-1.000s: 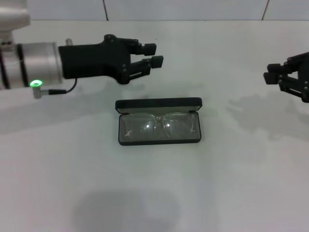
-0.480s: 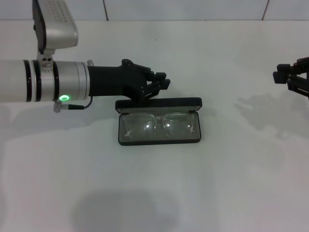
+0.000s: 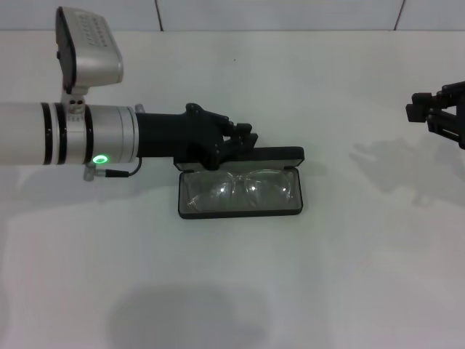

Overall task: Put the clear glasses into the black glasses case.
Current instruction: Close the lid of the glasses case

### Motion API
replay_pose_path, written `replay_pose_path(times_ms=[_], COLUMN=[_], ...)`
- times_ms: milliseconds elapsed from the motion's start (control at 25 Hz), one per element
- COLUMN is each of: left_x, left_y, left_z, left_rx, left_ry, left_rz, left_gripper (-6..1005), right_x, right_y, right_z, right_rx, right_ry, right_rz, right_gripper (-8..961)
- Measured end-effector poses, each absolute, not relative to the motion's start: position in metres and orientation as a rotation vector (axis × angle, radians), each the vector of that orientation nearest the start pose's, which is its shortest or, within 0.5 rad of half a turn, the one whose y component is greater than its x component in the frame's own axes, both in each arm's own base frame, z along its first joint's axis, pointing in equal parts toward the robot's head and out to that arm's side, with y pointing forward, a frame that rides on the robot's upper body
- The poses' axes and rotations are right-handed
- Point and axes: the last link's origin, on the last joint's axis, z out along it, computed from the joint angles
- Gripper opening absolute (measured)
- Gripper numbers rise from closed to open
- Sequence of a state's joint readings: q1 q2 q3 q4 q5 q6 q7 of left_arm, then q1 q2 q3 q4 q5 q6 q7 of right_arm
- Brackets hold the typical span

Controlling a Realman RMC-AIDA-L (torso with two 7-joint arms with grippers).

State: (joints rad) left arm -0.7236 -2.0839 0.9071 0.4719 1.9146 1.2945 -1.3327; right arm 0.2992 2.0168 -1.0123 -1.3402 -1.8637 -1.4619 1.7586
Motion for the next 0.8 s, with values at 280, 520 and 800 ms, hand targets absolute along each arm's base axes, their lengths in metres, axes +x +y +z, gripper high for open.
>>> replay_pose_path(times_ms=[280, 520, 800], left_x=[-0.216, -0.220, -0.234], left_y=[0.368, 0.362, 0.347], left_z=[-0.060, -0.064, -0.071], left_rx=[-2.836, -2.860, -2.901], left_ry=[-0.499, -0.501, -0.499], left_rz=[-0.550, -0.523, -0.468], left_gripper=[158, 157, 156], right_x=[0.223, 0.225, 0.227], right_y=[0.331, 0.331, 0.330], right_z=[0.087, 0.085, 0.082], right_rx=[-2.590, -2.593, -2.596], right_ry=[0.421, 0.440, 0.434], right_rz=[0.453, 0.460, 0.507], right_gripper=[138, 137, 137])
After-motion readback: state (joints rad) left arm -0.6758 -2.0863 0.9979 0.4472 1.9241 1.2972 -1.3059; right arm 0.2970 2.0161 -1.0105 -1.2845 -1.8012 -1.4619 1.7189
